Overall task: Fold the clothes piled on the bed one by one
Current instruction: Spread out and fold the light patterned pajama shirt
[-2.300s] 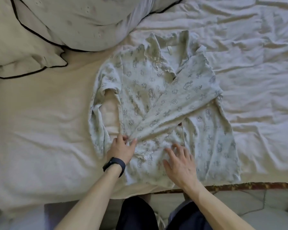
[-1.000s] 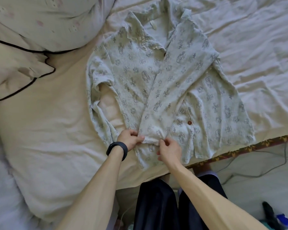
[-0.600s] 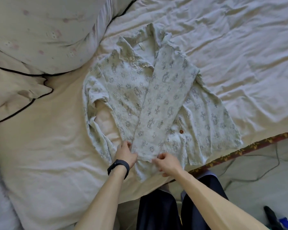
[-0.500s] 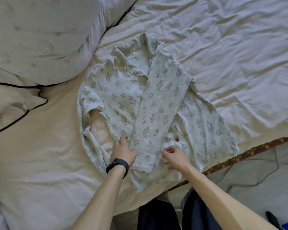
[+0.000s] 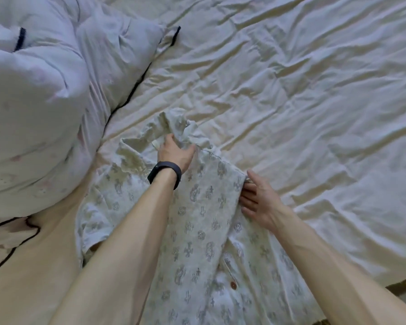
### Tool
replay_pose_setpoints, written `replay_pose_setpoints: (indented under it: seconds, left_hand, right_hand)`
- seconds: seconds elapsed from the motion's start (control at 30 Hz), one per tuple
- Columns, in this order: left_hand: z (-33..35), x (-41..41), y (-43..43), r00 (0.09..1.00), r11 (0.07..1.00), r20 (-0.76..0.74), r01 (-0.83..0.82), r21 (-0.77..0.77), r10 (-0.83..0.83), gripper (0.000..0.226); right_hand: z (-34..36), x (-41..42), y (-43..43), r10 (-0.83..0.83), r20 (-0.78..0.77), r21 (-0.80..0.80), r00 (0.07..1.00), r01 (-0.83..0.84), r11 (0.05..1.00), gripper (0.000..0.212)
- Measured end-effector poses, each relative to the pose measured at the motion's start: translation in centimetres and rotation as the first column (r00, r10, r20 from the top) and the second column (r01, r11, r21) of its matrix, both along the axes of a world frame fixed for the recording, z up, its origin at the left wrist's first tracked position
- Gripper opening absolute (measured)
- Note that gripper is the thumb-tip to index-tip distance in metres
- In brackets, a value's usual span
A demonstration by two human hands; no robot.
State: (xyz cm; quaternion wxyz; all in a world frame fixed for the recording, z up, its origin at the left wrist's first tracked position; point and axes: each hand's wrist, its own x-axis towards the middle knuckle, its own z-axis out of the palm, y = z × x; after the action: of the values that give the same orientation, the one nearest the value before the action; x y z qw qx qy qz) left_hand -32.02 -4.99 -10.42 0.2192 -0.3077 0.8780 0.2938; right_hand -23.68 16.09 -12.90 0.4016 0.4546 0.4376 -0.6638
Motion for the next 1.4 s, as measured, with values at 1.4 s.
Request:
replay_pose_setpoints:
  seconds: [1.4]
  left_hand:
    - [-5.6,22.6,7.1,0.981,0.959,-0.107,0.133,-0.252,-0.164,0.076]
  right_hand:
    - [-1.4,0.3,-8.4,0.955,-0.282,0.952,0.09,-0.095,0.29,0.062]
